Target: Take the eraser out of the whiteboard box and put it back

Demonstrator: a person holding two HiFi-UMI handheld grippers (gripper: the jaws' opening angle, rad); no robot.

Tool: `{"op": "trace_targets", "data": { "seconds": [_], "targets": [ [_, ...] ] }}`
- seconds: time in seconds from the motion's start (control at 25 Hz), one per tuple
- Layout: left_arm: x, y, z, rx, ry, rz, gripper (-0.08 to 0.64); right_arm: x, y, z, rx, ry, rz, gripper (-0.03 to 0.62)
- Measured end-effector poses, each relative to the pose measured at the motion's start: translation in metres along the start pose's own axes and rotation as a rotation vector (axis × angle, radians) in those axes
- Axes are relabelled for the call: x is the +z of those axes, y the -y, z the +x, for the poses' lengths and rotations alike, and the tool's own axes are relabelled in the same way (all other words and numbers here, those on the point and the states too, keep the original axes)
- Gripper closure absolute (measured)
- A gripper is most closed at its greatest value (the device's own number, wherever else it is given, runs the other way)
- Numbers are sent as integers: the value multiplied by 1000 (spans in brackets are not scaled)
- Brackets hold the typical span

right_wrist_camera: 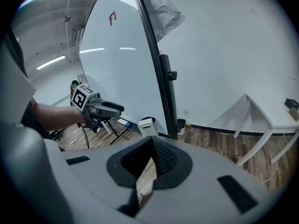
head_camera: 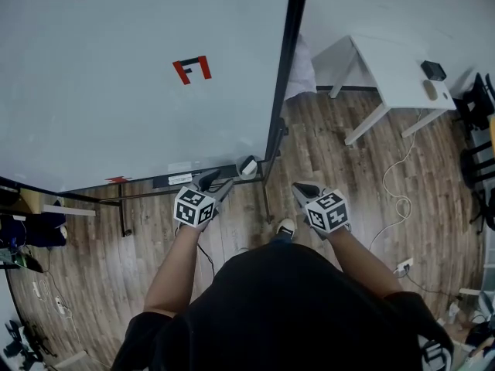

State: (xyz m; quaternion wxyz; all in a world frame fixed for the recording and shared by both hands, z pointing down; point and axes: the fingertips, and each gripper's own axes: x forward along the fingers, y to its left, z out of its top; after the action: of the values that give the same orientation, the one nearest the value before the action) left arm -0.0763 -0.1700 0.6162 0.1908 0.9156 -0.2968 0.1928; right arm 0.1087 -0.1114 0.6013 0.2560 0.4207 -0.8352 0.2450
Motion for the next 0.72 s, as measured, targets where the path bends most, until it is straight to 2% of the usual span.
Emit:
{"op": "trace_targets", "data": {
  "seconds": [0.72],
  "targets": [
    [-40,4,-42,-12,-18,-32,371,-8,-39,3,6,-3,-2,598]
  ]
}}
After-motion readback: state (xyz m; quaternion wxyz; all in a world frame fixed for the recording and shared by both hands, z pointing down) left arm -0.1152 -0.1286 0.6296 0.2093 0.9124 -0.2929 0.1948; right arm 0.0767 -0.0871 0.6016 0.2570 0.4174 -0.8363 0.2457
